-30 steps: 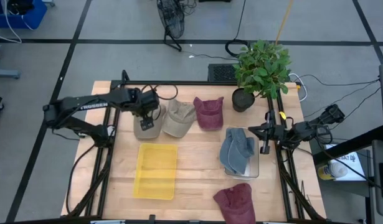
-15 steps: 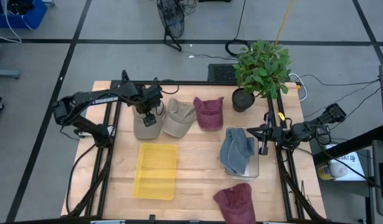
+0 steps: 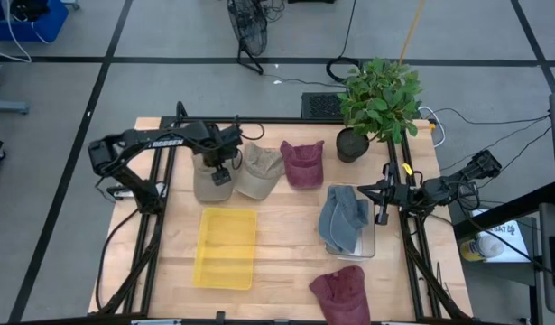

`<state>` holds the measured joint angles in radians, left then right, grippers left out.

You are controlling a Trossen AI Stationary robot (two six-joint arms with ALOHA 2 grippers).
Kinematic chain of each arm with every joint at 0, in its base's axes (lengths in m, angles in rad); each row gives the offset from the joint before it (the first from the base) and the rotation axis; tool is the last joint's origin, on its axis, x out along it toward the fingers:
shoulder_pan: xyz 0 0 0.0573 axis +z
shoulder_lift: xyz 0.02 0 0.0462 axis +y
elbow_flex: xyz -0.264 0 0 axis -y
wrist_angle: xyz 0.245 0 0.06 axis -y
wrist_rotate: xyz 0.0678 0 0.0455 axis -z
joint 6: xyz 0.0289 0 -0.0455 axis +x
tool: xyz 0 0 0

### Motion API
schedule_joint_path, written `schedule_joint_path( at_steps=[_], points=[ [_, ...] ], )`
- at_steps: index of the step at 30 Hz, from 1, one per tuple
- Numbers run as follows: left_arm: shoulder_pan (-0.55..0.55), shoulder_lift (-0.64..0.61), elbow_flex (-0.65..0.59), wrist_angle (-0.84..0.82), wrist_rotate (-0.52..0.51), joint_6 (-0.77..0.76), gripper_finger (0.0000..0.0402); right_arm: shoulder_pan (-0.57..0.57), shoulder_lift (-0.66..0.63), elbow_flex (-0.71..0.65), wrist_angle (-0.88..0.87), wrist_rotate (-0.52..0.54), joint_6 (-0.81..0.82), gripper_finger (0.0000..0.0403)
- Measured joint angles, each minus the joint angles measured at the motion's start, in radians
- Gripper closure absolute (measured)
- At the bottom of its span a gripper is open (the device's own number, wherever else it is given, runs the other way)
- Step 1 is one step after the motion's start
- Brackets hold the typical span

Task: Pick & Place hat
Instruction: Put the left brown cap into the yellow bin

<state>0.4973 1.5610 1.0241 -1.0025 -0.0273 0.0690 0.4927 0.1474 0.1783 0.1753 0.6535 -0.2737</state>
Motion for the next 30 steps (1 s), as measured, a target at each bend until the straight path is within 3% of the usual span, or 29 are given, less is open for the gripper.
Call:
schedule_joint_path(
  at_steps=[10, 13, 17, 24, 30],
  points=[
    [0.000, 0.088, 0.000, 0.038, -0.020, -0.030, 0.0093, 0.000, 0.000, 0.000, 0.004, 0.000, -0.029, 0.0403],
    [0.001, 0.097, 0.000, 0.030, -0.025, -0.026, 0.0112, 0.000, 0.000, 0.000, 0.004, 0.000, -0.029, 0.0403],
    [0.006, 0.095, 0.000, 0.029, -0.025, -0.025, 0.0189, 0.000, 0.000, 0.000, 0.004, 0.000, -0.028, 0.0403],
    [0.026, 0.094, 0.000, 0.012, -0.034, -0.026, 0.0381, 0.000, 0.000, 0.000, 0.008, 0.001, -0.028, 0.0403],
    [0.014, 0.070, 0.018, -0.051, -0.087, -0.026, 0.0391, 0.000, 0.000, 0.000, 0.014, 0.001, -0.035, 0.0403]
  ],
)
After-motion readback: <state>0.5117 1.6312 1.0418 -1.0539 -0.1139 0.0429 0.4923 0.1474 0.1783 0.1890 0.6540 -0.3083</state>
